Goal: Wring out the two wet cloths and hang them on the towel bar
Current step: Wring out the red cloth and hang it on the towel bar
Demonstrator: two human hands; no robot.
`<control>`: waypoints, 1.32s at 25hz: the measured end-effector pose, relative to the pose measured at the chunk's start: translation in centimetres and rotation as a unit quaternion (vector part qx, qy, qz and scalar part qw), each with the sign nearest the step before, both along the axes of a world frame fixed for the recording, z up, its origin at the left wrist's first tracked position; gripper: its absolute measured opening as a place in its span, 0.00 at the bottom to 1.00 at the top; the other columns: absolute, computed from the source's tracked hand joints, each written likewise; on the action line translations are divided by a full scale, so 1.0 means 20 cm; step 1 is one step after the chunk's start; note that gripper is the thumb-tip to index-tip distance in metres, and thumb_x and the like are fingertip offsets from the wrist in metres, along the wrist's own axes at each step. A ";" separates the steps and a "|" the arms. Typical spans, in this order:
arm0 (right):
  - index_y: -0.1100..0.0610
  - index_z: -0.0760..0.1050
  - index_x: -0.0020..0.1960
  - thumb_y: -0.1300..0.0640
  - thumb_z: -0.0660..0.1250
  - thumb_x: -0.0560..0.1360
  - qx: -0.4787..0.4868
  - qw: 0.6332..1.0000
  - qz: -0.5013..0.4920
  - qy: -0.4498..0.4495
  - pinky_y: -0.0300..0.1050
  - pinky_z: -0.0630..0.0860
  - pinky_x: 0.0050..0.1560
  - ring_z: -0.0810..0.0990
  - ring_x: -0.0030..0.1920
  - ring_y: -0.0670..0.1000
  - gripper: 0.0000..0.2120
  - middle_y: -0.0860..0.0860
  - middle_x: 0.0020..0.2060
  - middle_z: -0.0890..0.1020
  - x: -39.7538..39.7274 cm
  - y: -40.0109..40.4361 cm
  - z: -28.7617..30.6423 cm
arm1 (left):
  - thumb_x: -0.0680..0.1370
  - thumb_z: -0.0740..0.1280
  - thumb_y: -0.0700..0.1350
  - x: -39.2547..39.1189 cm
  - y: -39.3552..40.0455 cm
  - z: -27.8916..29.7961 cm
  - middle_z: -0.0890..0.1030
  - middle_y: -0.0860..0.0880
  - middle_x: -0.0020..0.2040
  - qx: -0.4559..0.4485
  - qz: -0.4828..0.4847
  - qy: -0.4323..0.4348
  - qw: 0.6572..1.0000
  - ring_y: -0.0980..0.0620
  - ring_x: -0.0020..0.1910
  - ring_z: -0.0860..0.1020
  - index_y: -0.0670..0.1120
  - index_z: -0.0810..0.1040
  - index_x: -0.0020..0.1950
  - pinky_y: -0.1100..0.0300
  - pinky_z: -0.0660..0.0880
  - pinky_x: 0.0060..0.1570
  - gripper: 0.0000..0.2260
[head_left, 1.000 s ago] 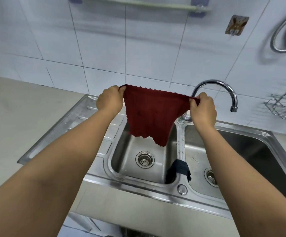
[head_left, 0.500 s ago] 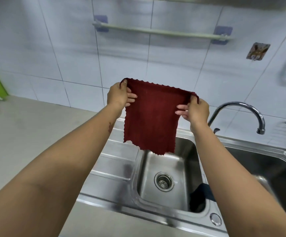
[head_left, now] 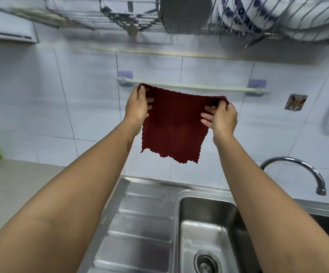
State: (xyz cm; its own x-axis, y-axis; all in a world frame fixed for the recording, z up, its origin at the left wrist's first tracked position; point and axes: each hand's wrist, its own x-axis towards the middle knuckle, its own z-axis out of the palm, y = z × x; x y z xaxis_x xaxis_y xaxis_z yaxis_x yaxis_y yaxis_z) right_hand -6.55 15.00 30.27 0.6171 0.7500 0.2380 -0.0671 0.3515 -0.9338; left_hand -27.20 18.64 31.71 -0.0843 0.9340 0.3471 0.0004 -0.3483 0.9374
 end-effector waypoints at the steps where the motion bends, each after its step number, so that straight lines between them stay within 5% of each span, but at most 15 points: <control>1: 0.56 0.72 0.51 0.53 0.53 0.80 0.008 1.000 -0.002 -0.002 0.53 0.83 0.42 0.86 0.40 0.54 0.11 0.54 0.46 0.84 -0.02 0.04 0.04 | 0.83 0.49 0.57 -0.02 0.05 0.03 0.81 0.49 0.54 0.005 0.001 -0.003 1.000 0.48 0.54 0.80 0.52 0.71 0.65 0.51 0.75 0.55 0.18; 6: 0.50 0.74 0.48 0.54 0.52 0.80 0.050 0.998 0.000 -0.034 0.52 0.82 0.46 0.85 0.45 0.52 0.11 0.51 0.48 0.83 -0.13 0.24 0.18 | 0.84 0.49 0.54 -0.08 0.24 0.18 0.79 0.51 0.54 0.037 -0.009 -0.016 0.999 0.48 0.54 0.79 0.52 0.69 0.66 0.52 0.74 0.56 0.16; 10: 0.50 0.74 0.48 0.54 0.52 0.79 0.053 0.983 -0.053 -0.170 0.55 0.78 0.53 0.82 0.47 0.54 0.12 0.53 0.43 0.82 -0.19 0.44 0.24 | 0.84 0.48 0.53 -0.14 0.44 0.27 0.78 0.50 0.55 0.064 -0.007 -0.016 0.998 0.47 0.54 0.79 0.51 0.68 0.68 0.54 0.73 0.56 0.17; 15: 0.55 0.70 0.63 0.53 0.49 0.82 -0.009 0.915 -0.102 -0.390 0.47 0.69 0.41 0.77 0.41 0.56 0.16 0.50 0.36 0.77 -0.19 0.64 0.27 | 0.82 0.47 0.58 -0.19 0.74 0.30 0.76 0.51 0.64 0.063 0.008 0.038 0.997 0.46 0.59 0.77 0.55 0.63 0.73 0.46 0.69 0.66 0.20; 17: 0.57 0.69 0.65 0.55 0.50 0.82 -0.025 0.879 -0.122 -0.460 0.49 0.71 0.45 0.78 0.47 0.58 0.16 0.55 0.44 0.80 -0.19 0.71 0.25 | 0.81 0.47 0.60 -0.18 0.83 0.29 0.74 0.50 0.68 0.062 0.022 0.090 0.994 0.45 0.64 0.74 0.57 0.60 0.74 0.45 0.67 0.67 0.22; 20: 0.62 0.72 0.63 0.57 0.56 0.80 -0.008 0.777 -0.223 -0.589 0.53 0.70 0.64 0.77 0.55 0.59 0.15 0.59 0.54 0.81 -0.16 0.80 0.17 | 0.82 0.48 0.57 -0.17 0.88 0.25 0.76 0.48 0.66 0.105 0.085 0.157 0.978 0.45 0.63 0.74 0.54 0.65 0.72 0.55 0.69 0.60 0.20; 22: 0.63 0.75 0.60 0.55 0.59 0.78 0.001 0.722 -0.286 -0.630 0.53 0.71 0.63 0.79 0.53 0.60 0.15 0.59 0.53 0.82 -0.15 0.84 0.11 | 0.83 0.49 0.56 -0.18 0.87 0.21 0.80 0.45 0.58 0.141 0.142 0.251 0.947 0.43 0.57 0.77 0.49 0.70 0.65 0.55 0.70 0.51 0.18; 25: 0.61 0.78 0.49 0.48 0.54 0.79 -0.019 0.681 -0.325 -0.656 0.53 0.72 0.53 0.79 0.45 0.60 0.19 0.57 0.42 0.83 -0.14 0.86 0.09 | 0.83 0.49 0.55 -0.19 0.91 0.16 0.81 0.42 0.46 0.221 0.222 0.439 0.842 0.41 0.47 0.78 0.44 0.75 0.56 0.51 0.72 0.47 0.20; 29: 0.54 0.79 0.45 0.40 0.42 0.80 -0.218 0.681 -0.240 -0.656 0.56 0.63 0.56 0.73 0.52 0.57 0.30 0.51 0.33 0.75 -0.14 0.87 0.24 | 0.83 0.44 0.55 -0.14 0.95 0.26 0.79 0.43 0.52 0.115 0.215 0.649 0.721 0.41 0.60 0.70 0.49 0.74 0.65 0.50 0.64 0.54 0.23; 31: 0.53 0.79 0.46 0.38 0.39 0.79 -0.276 0.670 -0.214 -0.655 0.58 0.62 0.58 0.70 0.55 0.57 0.33 0.52 0.34 0.74 -0.13 0.87 0.30 | 0.82 0.41 0.59 -0.11 0.95 0.29 0.77 0.43 0.58 0.037 0.227 0.679 0.698 0.42 0.66 0.63 0.47 0.76 0.63 0.47 0.60 0.63 0.29; 33: 0.55 0.79 0.49 0.36 0.42 0.79 -0.255 0.673 -0.239 -0.651 0.57 0.64 0.58 0.72 0.55 0.59 0.32 0.55 0.41 0.78 -0.12 0.89 0.29 | 0.80 0.41 0.62 -0.08 0.94 0.28 0.73 0.41 0.63 0.019 0.262 0.653 0.710 0.41 0.66 0.63 0.42 0.77 0.62 0.47 0.59 0.65 0.33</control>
State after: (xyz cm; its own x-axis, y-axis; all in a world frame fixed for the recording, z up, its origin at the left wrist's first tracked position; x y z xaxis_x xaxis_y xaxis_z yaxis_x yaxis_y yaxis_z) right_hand -8.93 32.81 35.99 0.3344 0.7287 0.5977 0.9326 -0.3474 -0.0982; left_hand -28.89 37.42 37.41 -0.0006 0.8812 0.4728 1.0000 -0.0035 0.0078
